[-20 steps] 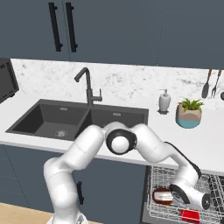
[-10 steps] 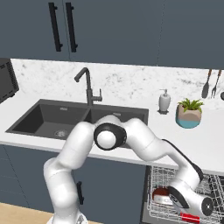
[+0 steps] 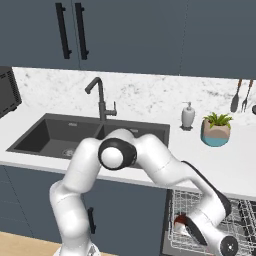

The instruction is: Pick up the cup and bowl from the counter, place them in the dishwasher, and close the dishwasher door.

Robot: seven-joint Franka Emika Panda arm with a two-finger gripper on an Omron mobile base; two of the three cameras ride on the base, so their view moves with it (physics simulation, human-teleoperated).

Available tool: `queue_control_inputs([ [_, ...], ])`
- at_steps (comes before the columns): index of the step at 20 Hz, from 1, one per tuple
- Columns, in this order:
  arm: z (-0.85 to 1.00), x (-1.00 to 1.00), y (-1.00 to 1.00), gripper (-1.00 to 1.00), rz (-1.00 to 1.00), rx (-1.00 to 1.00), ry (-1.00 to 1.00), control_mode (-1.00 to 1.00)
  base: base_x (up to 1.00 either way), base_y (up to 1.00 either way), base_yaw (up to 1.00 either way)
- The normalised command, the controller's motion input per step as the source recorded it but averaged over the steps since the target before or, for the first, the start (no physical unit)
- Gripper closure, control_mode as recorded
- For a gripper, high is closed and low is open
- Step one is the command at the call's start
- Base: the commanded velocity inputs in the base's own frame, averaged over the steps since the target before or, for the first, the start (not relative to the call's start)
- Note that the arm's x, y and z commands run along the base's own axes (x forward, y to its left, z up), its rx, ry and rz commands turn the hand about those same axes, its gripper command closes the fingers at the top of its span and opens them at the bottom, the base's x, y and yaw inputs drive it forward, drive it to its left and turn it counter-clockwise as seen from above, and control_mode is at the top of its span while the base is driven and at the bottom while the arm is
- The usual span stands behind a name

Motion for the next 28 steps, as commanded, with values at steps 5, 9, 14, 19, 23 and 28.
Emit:
queue_control_inputs([
  [5,0.20,-0.07,-0.02,-1.00,-0.25,0.02,-0.13,-1.00,0.00,0.00,0.00],
  [9,0.40,0.00,-0.24,-1.00,-0.10,0.09,0.00,-1.00,0.00,0.00,0.00],
  [14,0.29,0.00,-0.38,-1.00,-0.04,0.09,0.04,-1.00,0.00,0.00,0.00],
  [19,0.07,0.00,-0.27,-1.00,-0.06,0.04,0.11,-1.00,0.00,0.00,0.00],
  [23,0.00,0.00,0.00,-1.00,-0.16,0.00,0.11,-1.00,0.00,0.00,0.00],
  [28,-0.04,0.00,0.00,-1.00,-0.11,-0.01,0.22,-1.00,0.00,0.00,0.00],
])
